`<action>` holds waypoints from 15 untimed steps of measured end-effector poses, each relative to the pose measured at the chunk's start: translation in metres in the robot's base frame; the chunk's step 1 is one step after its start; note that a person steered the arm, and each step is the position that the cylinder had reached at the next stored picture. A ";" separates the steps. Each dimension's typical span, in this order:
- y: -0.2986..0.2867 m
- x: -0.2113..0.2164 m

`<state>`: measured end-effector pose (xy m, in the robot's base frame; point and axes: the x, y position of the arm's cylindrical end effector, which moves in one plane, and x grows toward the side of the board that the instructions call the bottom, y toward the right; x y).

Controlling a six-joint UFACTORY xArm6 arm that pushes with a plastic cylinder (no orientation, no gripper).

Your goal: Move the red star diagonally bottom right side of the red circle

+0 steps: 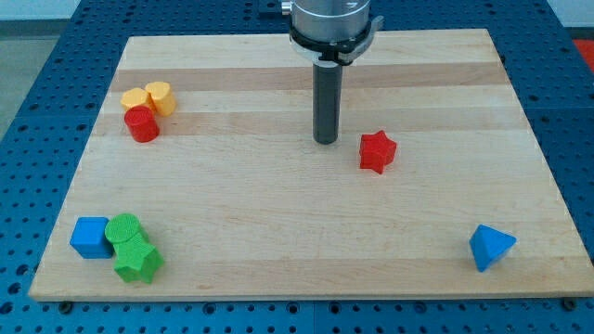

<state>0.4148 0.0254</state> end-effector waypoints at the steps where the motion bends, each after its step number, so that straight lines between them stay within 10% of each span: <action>1: 0.063 -0.022; 4: 0.092 0.071; 9: -0.060 0.009; 13: -0.017 0.036; 15: 0.021 -0.052</action>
<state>0.3627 0.0463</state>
